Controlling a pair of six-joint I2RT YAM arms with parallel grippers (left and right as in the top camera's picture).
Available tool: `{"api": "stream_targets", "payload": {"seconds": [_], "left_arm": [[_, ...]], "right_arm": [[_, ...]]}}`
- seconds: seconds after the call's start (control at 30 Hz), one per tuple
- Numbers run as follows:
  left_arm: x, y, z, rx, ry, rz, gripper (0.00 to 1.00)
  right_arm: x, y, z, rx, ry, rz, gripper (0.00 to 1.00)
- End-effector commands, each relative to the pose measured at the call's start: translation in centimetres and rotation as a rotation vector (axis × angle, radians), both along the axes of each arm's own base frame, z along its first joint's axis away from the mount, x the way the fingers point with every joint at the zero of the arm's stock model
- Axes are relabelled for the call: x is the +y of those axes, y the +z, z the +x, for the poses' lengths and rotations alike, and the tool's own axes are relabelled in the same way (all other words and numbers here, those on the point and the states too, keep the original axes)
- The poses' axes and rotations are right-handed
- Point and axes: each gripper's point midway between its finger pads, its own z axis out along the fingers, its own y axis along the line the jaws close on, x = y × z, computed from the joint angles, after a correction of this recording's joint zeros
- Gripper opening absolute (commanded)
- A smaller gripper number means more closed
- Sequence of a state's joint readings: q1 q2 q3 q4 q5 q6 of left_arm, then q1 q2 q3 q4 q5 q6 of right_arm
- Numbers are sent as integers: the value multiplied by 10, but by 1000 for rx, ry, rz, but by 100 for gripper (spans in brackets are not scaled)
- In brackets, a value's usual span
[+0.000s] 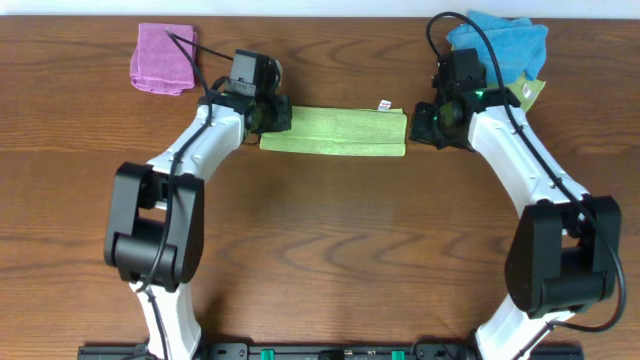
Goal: Fold the cloth
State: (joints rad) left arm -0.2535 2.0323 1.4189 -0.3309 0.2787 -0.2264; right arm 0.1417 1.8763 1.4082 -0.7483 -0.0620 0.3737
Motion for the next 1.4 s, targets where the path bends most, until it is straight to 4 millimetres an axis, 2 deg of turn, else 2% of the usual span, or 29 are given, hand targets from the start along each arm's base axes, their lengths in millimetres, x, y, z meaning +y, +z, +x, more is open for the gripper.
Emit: {"api": "stream_targets", "payload": {"seconds": [0.0, 0.17, 0.2, 0.23, 0.3, 0.33, 0.37, 0.5, 0.67, 0.77, 0.93, 1.13, 1.37], "left_arm": [[9, -19, 5, 16, 11, 55, 6], [14, -39, 2, 53, 21, 89, 6], [14, -45, 1, 64, 21, 92, 6], [14, -49, 0, 74, 26, 92, 6], [15, -56, -2, 91, 29, 94, 6], [15, -59, -3, 97, 28, 94, 6], [15, -60, -3, 100, 30, 94, 6], [15, -61, -3, 103, 36, 92, 6], [17, -65, -11, 144, 48, 97, 5], [20, -69, -23, 197, 48, 111, 6], [28, -76, -46, 294, 49, 147, 6], [27, -75, -40, 269, 52, 143, 6], [27, -74, -38, 259, 54, 143, 6]], "right_arm": [[-8, 13, 5, -32, -3, -15, 2], [-10, 12, 3, -21, -6, -17, 3], [-9, 13, 3, -22, 2, -19, 10], [-9, 13, 3, -24, 12, -23, 27], [-9, 12, 3, -27, 36, -32, 41], [-9, 11, 4, -31, 38, -31, 56], [-10, 10, 6, -38, 37, -30, 62], [-4, -2, 9, -30, 50, 45, 72], [19, -24, 17, 5, 102, 308, 78], [21, -37, 15, 43, 99, 392, 79], [22, -49, 13, 71, 95, 416, 80], [29, -47, 23, 24, 122, 413, 79], [31, -72, 17, 87, 107, 426, 79]]}}
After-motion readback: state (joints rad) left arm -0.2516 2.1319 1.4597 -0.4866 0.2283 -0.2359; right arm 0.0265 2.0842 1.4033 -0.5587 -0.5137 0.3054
